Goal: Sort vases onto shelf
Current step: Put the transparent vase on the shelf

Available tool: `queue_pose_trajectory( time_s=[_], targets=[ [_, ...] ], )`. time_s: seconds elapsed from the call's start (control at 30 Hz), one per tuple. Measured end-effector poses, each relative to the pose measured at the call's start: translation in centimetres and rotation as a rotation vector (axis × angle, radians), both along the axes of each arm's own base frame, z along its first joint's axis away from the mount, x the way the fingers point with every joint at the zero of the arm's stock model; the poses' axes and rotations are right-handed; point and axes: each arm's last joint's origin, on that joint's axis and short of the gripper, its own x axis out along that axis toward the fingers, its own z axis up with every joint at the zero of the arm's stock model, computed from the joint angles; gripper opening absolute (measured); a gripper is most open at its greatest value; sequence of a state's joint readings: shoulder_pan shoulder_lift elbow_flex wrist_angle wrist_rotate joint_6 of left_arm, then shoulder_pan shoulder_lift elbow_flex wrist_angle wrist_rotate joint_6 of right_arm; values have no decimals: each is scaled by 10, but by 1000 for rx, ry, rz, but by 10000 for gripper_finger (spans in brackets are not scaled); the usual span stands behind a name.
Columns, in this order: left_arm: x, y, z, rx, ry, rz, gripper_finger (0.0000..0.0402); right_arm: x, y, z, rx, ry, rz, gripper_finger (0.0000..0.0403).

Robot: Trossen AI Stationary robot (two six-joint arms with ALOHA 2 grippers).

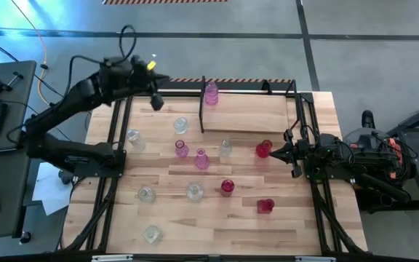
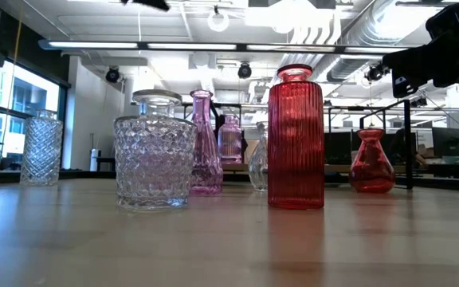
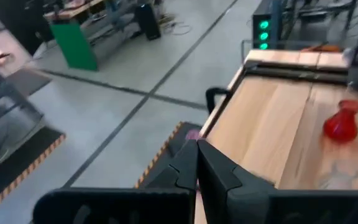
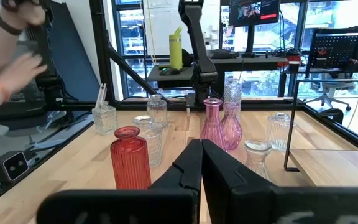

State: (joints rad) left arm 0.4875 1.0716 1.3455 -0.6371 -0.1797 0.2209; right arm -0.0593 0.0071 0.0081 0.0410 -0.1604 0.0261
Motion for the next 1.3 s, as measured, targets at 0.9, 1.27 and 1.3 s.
queue_pose_trajectory(
  time_s=[0.9, 1.27, 1.3],
  targets=[
    [-21, 8, -107, -167, 326, 27, 0, 0, 0, 0, 0, 0, 0, 0],
    [1, 28, -94, -23, 142, 85, 0, 0, 0, 0, 0, 0, 0, 0],
    [3, 32, -98, -33, 153, 93, 0, 0, 0, 0, 0, 0, 0, 0]
  ],
)
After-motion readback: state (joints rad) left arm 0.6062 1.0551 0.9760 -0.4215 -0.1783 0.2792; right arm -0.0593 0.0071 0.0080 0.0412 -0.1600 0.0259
